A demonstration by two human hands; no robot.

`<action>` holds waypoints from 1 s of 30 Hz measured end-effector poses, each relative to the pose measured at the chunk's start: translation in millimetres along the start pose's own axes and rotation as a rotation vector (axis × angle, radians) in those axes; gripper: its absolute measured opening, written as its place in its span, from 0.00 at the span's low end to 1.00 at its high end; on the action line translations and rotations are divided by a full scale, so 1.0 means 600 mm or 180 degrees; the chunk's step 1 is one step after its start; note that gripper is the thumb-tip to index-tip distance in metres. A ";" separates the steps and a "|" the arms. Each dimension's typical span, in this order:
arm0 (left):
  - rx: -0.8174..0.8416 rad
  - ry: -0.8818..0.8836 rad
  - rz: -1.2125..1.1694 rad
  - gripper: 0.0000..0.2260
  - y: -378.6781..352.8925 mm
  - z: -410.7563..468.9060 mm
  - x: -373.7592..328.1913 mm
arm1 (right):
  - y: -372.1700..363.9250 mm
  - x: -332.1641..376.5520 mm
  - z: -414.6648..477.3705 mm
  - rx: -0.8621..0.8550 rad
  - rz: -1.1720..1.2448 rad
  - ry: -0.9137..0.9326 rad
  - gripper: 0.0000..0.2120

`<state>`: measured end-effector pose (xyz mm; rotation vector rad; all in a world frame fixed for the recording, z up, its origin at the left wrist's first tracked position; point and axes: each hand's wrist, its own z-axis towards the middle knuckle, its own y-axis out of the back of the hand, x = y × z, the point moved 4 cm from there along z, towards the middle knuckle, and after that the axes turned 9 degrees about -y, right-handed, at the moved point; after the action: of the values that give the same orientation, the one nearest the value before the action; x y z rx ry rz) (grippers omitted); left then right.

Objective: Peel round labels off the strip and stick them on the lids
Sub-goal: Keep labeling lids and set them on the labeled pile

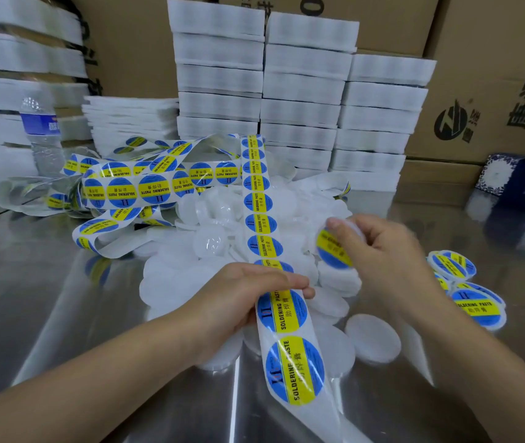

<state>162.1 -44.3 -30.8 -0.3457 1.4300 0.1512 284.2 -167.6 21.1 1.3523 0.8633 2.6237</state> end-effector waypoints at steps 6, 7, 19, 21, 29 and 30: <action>0.0178 -0.0040 0.0356 0.13 0.002 -0.001 0.002 | 0.069 -0.084 0.053 -0.0174 -0.1928 -0.0855 0.10; 0.0191 -0.0037 0.0356 0.14 0.001 -0.001 0.001 | 0.079 -0.100 0.057 -0.0084 -0.2111 -0.1064 0.09; 0.0176 -0.0098 0.0325 0.17 0.007 0.004 0.007 | 0.108 -0.126 0.065 0.0155 -0.2934 -0.1407 0.12; 0.0134 -0.0061 0.0330 0.16 0.010 0.006 0.010 | 0.086 -0.092 0.058 0.0179 -0.2032 -0.0869 0.09; -0.0345 0.0023 0.0659 0.22 0.024 0.012 0.010 | -0.020 0.036 -0.039 0.1711 0.0481 0.0341 0.14; -0.0403 0.0024 0.0678 0.24 0.026 0.013 0.008 | -0.026 0.040 -0.045 0.1874 0.0501 0.0416 0.12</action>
<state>165.2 -28.0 -37.0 -0.2969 1.4663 0.4154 245.7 -159.6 18.2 1.4060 1.7169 2.7108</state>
